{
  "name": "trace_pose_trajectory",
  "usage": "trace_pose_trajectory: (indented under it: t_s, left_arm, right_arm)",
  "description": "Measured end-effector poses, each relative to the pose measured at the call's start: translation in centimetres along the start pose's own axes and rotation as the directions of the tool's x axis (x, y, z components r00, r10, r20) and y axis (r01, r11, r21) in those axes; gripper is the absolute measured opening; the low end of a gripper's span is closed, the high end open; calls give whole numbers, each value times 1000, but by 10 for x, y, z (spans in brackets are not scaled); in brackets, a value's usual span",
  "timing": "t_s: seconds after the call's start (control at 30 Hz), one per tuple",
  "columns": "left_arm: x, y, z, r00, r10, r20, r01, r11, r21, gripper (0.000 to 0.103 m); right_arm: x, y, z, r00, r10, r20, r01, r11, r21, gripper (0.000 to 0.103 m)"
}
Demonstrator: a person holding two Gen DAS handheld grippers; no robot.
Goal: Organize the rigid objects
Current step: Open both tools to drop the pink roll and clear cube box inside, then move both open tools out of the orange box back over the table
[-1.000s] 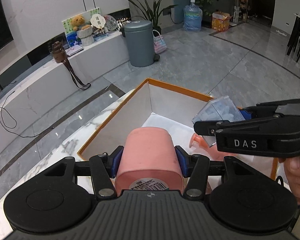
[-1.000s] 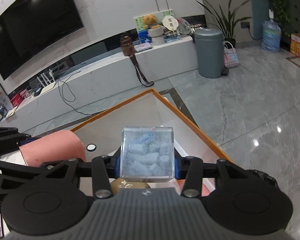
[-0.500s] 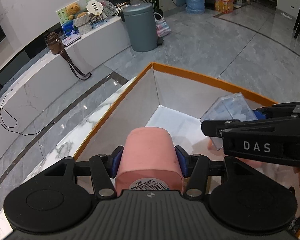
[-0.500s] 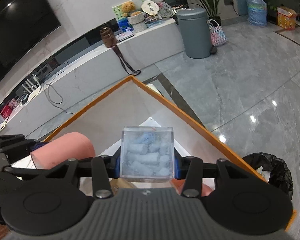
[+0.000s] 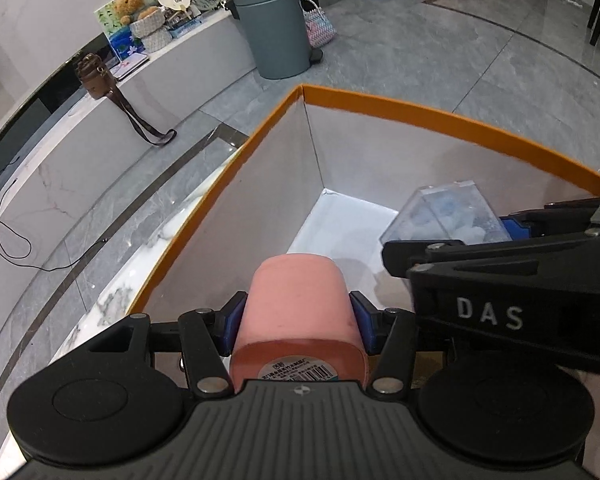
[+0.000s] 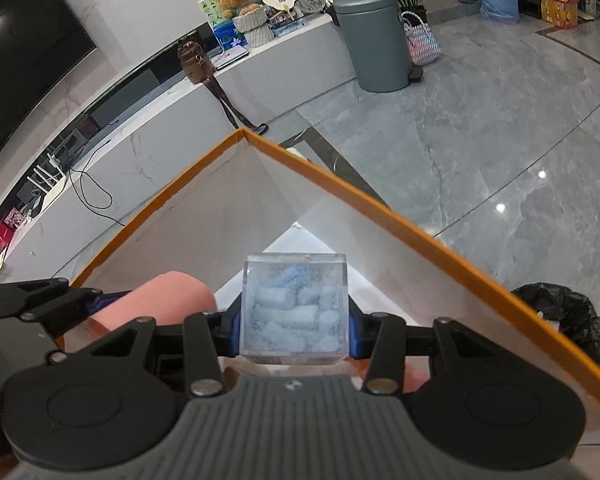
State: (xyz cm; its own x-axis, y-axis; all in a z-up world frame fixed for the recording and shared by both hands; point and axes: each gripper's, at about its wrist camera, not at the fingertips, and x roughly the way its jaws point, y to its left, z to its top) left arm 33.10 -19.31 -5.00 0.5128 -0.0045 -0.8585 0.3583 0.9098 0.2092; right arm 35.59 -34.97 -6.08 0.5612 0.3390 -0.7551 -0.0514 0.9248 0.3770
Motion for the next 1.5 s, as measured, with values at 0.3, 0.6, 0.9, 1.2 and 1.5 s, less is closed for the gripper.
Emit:
trace_pose_trajectory:
  t_s: [0.3, 0.6, 0.9, 1.2, 1.5]
  left_arm:
    - [10, 3, 3, 1000, 7, -28, -7, 1000, 19, 62]
    - [13, 0, 7, 999, 16, -47, -14, 999, 46, 80]
    - [4, -2, 4, 999, 43, -33, -40, 996, 74, 81]
    - [-25, 5, 7, 998, 53, 18, -54, 997, 47, 81]
    - [-59, 3, 6, 996, 70, 63, -73, 996, 49, 81]
  right_arm:
    - [21, 4, 0, 1000, 1, -24, 0, 999, 48, 46]
    - [32, 4, 1, 999, -22, -44, 25, 997, 74, 55]
    - [21, 8, -1, 1000, -17, -22, 19, 997, 78, 56]
    - [-1, 10, 0, 1000, -25, 7, 24, 998, 62, 57]
    - [-32, 15, 1, 998, -35, 48, 33, 999, 28, 57]
